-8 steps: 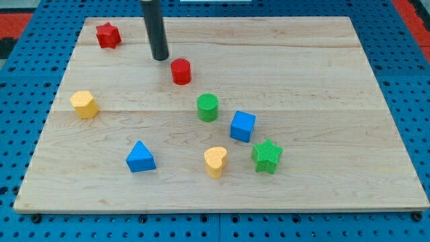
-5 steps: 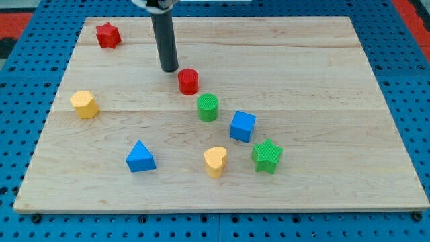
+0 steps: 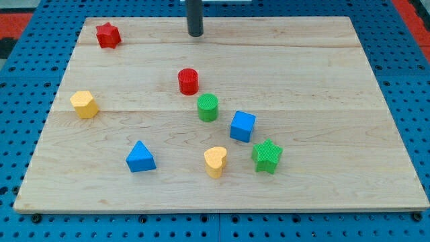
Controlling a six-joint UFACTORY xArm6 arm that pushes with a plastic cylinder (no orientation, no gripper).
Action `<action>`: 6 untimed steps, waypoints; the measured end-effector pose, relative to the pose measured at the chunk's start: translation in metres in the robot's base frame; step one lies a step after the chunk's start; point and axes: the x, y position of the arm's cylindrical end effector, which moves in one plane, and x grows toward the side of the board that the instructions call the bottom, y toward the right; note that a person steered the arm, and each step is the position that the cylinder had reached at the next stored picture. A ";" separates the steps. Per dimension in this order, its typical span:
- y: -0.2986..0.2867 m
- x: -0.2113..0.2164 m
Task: Push the red star towards the yellow hexagon
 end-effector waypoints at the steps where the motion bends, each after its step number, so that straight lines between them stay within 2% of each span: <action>1: 0.043 -0.040; 3: -0.192 -0.038; 4: -0.205 -0.039; 6: -0.153 0.106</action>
